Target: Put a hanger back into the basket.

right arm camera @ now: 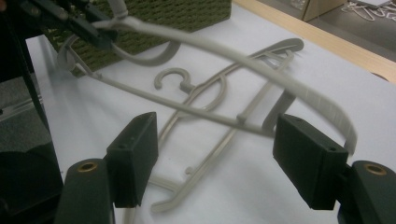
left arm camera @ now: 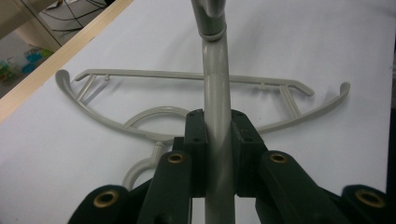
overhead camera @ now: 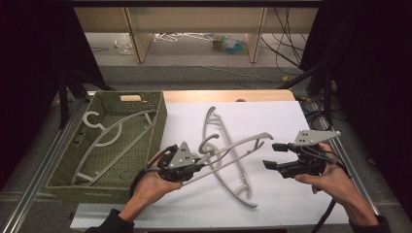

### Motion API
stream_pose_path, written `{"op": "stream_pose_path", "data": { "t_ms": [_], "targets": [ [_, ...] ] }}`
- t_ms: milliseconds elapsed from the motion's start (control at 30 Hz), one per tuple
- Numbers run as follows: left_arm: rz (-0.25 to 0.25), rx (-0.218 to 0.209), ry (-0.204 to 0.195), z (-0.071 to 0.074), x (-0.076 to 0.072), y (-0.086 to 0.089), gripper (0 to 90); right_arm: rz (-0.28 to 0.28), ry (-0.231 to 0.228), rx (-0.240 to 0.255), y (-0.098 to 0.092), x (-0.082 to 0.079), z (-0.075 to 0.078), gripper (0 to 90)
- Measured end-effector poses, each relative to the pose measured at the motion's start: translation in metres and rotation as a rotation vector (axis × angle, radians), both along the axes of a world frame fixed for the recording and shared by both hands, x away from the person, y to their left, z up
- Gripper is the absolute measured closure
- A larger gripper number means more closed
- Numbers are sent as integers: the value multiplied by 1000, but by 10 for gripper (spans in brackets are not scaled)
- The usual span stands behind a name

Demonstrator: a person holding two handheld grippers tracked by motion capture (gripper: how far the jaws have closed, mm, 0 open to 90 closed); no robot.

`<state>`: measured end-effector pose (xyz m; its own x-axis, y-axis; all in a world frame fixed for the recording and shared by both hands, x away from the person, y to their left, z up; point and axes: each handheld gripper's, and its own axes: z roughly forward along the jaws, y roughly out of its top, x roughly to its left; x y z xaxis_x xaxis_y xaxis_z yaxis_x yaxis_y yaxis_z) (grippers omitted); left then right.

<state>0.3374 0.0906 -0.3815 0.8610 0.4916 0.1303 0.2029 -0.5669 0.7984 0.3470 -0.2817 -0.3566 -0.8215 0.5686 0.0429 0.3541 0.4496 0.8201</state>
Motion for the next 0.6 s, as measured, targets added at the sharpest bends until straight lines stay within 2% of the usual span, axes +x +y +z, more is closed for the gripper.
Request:
{"op": "stream_pose_path", "data": {
  "t_ms": [133,200,267,300,500,600],
  "targets": [
    [48,-58,41,15,2,14,791,-11,7,42,1,-10,-9,287],
    [61,-94,40,23,1,19,792,-9,14,42,0,-14,-18,286],
    [79,-137,56,33,0,24,791,-11,35,37,0,-17,-25,286],
    [75,-140,57,40,0,27,791,-8,46,34,-1,-17,-29,286],
    [92,-255,76,87,-6,51,791,6,66,21,2,-18,-36,286],
    [104,-285,73,109,-7,65,791,17,66,21,4,-18,-37,286]
  ]
}}
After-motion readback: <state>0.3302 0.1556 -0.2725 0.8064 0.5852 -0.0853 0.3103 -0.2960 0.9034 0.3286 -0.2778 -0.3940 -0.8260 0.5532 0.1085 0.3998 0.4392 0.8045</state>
